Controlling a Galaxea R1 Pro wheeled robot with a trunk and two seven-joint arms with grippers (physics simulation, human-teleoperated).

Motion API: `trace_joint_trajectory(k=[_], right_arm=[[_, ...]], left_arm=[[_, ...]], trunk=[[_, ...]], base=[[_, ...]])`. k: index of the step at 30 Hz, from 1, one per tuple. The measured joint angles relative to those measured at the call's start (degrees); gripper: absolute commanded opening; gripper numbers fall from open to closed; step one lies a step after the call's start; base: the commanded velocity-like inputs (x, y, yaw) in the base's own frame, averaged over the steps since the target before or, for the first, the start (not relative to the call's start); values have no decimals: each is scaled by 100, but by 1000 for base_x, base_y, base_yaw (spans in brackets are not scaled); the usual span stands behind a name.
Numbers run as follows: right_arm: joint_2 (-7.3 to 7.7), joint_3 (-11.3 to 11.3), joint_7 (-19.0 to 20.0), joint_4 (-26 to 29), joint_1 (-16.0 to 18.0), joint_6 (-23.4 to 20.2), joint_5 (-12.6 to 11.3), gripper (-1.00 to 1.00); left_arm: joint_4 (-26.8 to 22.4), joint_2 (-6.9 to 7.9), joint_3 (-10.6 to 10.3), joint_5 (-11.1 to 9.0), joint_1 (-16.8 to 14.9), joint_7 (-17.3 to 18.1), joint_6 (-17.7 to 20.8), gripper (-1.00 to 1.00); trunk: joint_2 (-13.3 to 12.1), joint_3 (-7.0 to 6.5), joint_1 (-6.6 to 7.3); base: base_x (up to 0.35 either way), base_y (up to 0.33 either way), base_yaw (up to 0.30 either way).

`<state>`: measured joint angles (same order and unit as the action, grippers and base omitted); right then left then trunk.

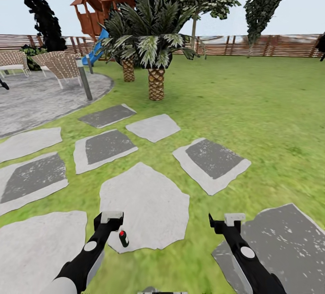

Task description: In the garden, pick up the pesticide atomizer on the floor and spray pesticide onto both trees until each tree trunk is fully covered.

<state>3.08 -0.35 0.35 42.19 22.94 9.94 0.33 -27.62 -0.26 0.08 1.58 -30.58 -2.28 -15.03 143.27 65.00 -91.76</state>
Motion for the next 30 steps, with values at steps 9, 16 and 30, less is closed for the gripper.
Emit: trace_joint_trajectory(k=[9,16,30], right_arm=[[0,7,0,-7,0,5,2,100],[0,8,0,-25,0,5,2,100],[0,9,-7,-10,0,8,2,100]], left_arm=[[13,4,0,0,0,0,-8,100],[-61,-43,-16,-5,-8,0,-57,100],[-59,-53,-26,9,-9,0,-299,100]], trunk=[[12,281,-23],[21,500,-41],[38,894,-72]], base=[[0,0,0],[0,0,0],[0,0,0]])
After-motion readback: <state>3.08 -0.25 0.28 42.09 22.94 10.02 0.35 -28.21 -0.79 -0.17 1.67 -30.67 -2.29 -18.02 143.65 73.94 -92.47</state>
